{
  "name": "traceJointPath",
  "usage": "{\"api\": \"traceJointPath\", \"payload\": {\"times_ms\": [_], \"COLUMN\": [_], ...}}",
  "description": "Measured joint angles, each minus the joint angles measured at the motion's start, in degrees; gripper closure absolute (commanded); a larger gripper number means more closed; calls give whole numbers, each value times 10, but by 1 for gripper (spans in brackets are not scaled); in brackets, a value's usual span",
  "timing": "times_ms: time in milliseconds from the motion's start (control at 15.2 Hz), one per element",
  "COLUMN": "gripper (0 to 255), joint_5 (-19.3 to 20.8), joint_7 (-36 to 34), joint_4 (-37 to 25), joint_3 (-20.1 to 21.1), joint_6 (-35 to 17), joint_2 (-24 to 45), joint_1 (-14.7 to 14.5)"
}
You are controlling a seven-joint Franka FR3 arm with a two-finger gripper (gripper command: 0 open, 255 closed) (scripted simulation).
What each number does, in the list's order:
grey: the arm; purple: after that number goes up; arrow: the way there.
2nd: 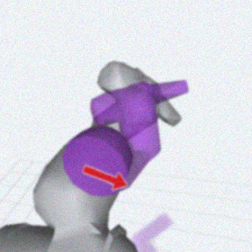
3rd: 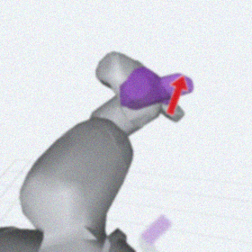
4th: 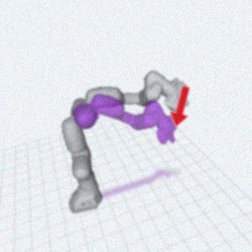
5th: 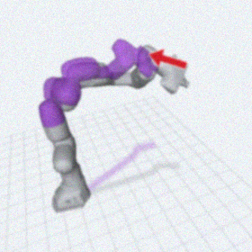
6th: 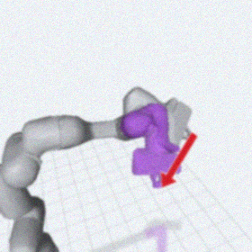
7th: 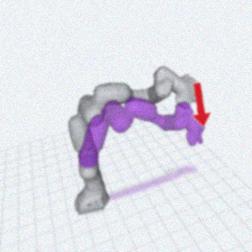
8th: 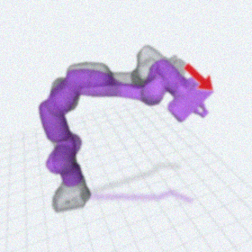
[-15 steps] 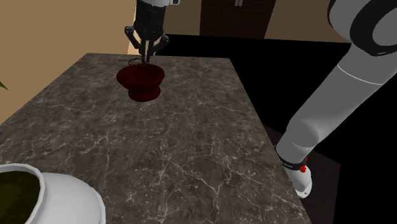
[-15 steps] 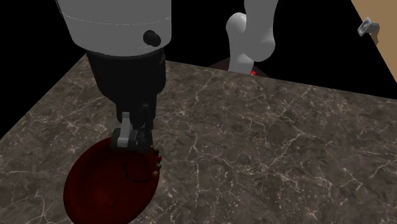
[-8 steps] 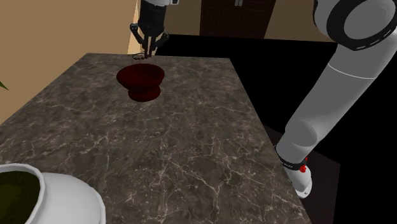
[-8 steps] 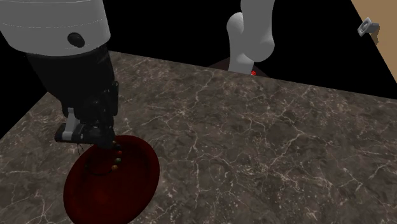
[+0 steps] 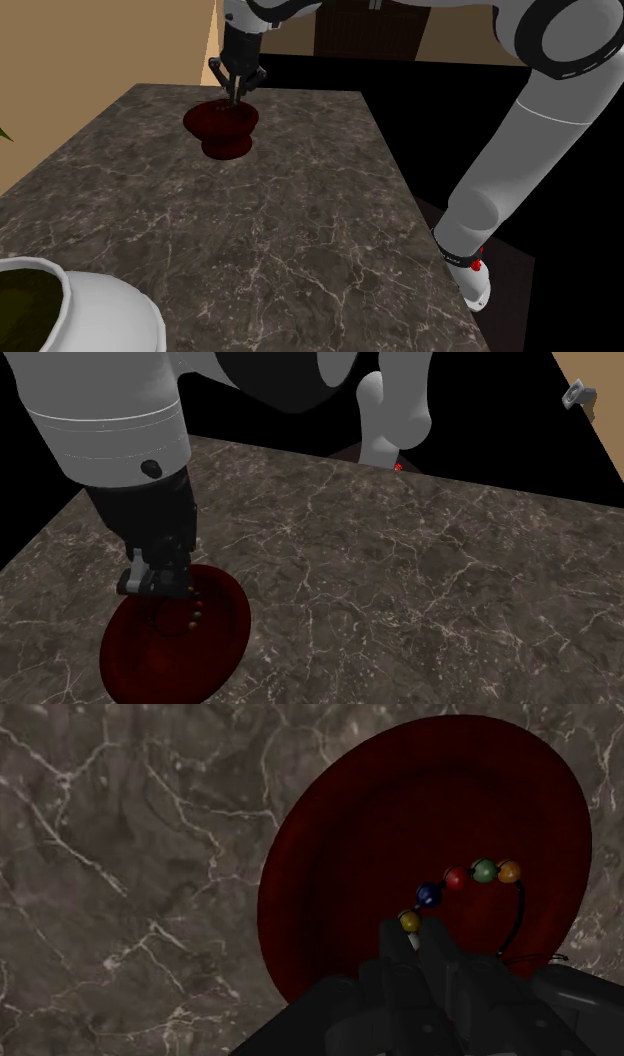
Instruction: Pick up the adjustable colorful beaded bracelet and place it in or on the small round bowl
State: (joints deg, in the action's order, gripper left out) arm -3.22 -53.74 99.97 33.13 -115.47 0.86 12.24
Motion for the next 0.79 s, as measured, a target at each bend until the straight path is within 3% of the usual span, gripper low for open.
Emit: {"api": "traceJointPath", "payload": {"times_ms": [396,792], "gripper": [255,255], "joint_5": [-2,-2], "joint_7": [3,3], "joint_4": [43,45], "joint_3": [0,0], "joint_6": [-41,-45], "joint_2": [-1,-1], "joint_1": [0,0]}}
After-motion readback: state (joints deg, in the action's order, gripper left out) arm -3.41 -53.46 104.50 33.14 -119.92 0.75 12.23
